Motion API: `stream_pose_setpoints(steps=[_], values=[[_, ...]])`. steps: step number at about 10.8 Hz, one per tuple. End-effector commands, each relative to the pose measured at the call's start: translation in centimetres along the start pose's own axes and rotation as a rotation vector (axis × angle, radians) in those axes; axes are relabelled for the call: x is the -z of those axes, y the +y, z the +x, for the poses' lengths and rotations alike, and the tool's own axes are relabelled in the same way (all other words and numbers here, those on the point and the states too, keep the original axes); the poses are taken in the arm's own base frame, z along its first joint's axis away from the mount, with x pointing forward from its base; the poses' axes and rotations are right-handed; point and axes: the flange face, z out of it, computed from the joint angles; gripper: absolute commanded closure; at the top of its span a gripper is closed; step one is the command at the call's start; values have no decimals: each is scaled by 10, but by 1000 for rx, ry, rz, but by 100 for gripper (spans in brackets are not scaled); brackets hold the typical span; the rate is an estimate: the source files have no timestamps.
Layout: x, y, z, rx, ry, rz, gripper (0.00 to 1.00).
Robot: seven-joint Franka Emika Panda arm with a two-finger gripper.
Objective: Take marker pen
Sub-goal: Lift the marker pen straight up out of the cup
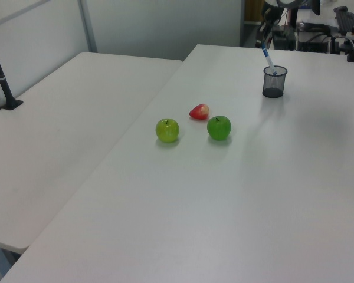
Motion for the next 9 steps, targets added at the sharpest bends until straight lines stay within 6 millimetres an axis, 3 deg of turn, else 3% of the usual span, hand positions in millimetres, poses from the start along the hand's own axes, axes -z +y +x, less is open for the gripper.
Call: stream_pose_setpoints(steps=[1, 3, 8, 9], values=[[55, 1, 0, -27, 39, 26, 95], [70, 3, 1, -30, 56, 19, 95], [71, -16, 7, -47, 60, 34, 95], [70, -44, 13, -37, 57, 52, 95]])
